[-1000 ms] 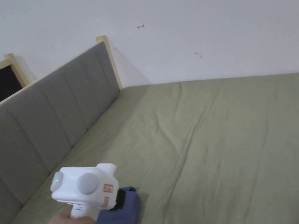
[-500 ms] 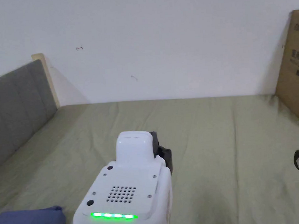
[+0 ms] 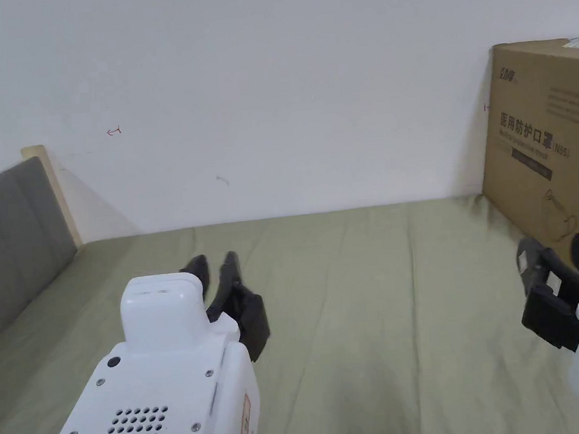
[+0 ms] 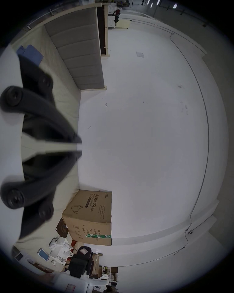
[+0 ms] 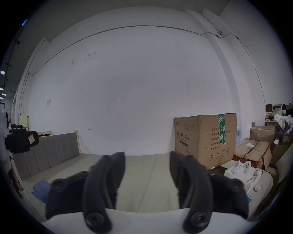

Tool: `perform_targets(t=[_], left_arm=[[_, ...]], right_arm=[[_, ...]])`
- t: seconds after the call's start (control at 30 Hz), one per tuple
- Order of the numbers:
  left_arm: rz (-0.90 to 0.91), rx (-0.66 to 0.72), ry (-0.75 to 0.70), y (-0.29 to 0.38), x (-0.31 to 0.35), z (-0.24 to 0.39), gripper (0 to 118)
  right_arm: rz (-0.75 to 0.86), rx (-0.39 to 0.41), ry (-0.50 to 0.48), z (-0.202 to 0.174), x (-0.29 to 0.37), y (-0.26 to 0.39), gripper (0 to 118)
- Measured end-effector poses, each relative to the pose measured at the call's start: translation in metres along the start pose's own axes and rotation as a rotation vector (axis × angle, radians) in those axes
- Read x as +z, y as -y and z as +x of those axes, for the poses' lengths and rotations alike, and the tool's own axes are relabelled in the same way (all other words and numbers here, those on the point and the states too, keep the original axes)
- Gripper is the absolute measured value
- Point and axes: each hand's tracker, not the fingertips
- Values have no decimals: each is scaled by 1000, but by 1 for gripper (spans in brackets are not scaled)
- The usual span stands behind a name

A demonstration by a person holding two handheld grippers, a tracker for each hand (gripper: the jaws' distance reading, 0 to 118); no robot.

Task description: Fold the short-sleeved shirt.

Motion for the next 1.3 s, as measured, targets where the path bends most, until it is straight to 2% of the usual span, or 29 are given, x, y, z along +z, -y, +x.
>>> perform_targets(t=[0.03,0.07,0.1,0.17,0.23,0.27,0.33,0.57,0.8,0.93,1.3], left_arm=[[0,3,9,-1,1,-2,78],[-10,4,11,-1,-1,-3,106],[-30,2,4,0,-3,-3,118],[-5,0,-12,-1,3,-4,118],[10,2,-13,-2,6,-6,118],[17,6,-15,-1,6,-8,118],[9,22,-16,-4,5,-11,118],[-26,57,19,-2,4,-17,118],[-73,11,-57,-5,-3,-7,118],[-78,61,-11,-6,-2,-13,118],[-101,122,-58,-11,-13,-21,118]], right_arm=[[-8,-11,-7,1,0,-1,66],[-8,-16,-7,0,1,-2,75],[-6,-14,-3,-2,1,-3,90],[-6,2,5,-5,0,-4,118],[34,26,-33,-11,2,-4,118],[23,21,6,-13,3,-4,118],[18,28,16,-13,6,-6,118],[-51,13,-17,-17,3,-3,118],[-76,-6,-49,-23,2,-3,118],[-91,9,-54,-24,2,-1,118],[-146,16,-49,-24,0,5,118]])
